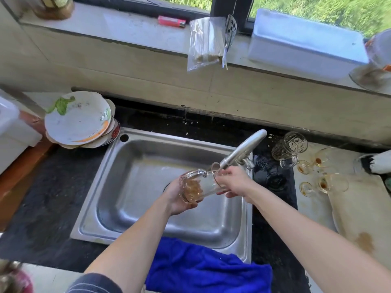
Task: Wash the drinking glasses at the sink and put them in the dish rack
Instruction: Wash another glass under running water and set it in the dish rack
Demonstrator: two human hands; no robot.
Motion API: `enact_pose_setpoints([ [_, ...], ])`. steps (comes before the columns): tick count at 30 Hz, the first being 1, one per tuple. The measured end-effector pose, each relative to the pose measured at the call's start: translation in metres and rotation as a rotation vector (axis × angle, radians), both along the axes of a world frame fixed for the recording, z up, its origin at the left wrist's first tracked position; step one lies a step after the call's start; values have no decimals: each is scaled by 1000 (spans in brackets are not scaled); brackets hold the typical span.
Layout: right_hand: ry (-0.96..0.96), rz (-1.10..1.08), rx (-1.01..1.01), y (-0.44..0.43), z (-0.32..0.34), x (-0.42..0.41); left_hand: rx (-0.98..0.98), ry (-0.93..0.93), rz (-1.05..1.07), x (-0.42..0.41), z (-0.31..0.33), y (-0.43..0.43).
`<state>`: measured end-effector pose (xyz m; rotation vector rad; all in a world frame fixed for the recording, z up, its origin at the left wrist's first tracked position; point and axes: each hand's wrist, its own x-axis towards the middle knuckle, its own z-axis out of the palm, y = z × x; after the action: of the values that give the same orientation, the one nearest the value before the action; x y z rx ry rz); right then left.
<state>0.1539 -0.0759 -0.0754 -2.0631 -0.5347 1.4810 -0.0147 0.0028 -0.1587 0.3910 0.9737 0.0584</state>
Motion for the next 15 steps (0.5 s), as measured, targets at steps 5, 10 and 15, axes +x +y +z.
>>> enact_pose_setpoints([
  [5,53,-48,-2,8,-3,3,-24,-105,237,1,3,-1],
  [10,145,-8,-84,1,-3,6,55,-72,186,3,11,-2],
  [15,-97,161,5,11,9,17,65,58,-7,5,13,4],
])
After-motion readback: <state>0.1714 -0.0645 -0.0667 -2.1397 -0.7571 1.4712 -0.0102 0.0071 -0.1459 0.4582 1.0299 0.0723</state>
